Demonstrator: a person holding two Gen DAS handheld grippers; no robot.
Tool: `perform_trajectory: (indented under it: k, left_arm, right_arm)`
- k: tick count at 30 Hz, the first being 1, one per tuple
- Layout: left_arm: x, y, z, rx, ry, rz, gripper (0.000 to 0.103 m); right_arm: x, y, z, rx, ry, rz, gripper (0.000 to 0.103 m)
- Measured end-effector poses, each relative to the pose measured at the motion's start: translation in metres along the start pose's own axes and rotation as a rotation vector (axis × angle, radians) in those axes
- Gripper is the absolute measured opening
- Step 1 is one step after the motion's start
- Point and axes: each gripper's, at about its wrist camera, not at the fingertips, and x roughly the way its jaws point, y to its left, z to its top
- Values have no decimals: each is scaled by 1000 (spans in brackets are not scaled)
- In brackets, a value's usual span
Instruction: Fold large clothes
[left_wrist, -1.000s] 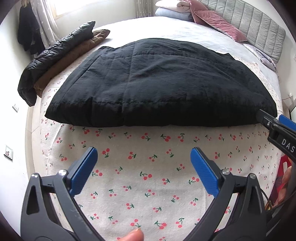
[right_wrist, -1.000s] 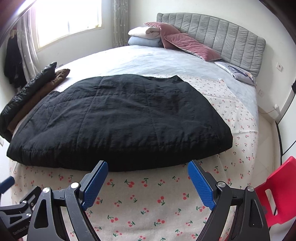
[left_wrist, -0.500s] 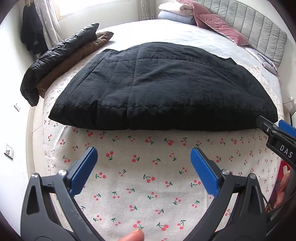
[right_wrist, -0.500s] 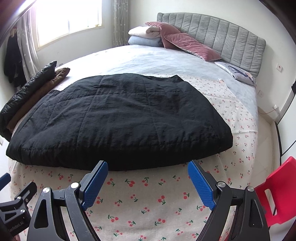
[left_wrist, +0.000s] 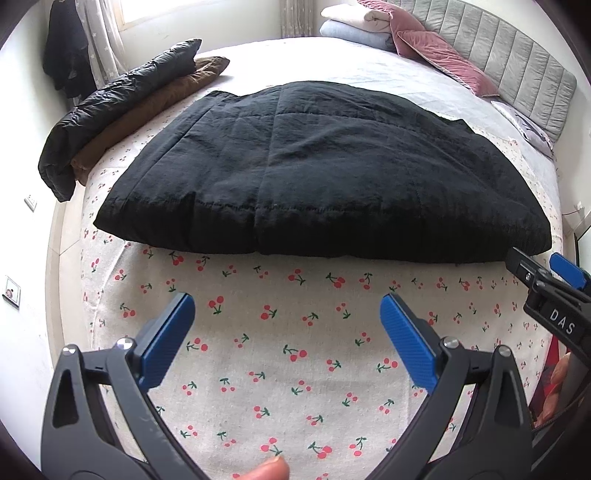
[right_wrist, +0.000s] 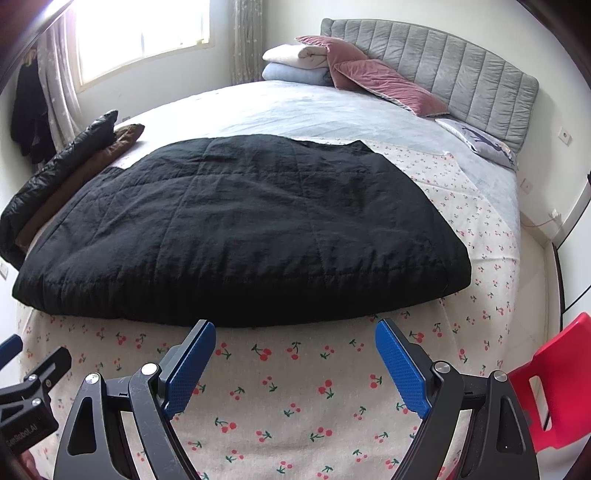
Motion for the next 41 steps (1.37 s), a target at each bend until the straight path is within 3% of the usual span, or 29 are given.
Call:
perform_trajectory:
  k: [13, 29, 34, 41]
  left_arm:
    - [3, 0, 0, -21, 14, -13, 100]
    - [-11, 7, -1, -40, -10, -35, 100]
    - [-13, 3, -3, -23, -21, -12, 100]
    - [-5, -2, -7, -14, 7, -13, 100]
  right_arm:
    - [9, -12, -1, 39, 28, -9, 89]
    - [-3, 9, -3, -42, 11, -1, 89]
    - [-8, 14, -6, -53, 13, 32, 89]
    - [-7, 17, -9, -64, 13, 28, 89]
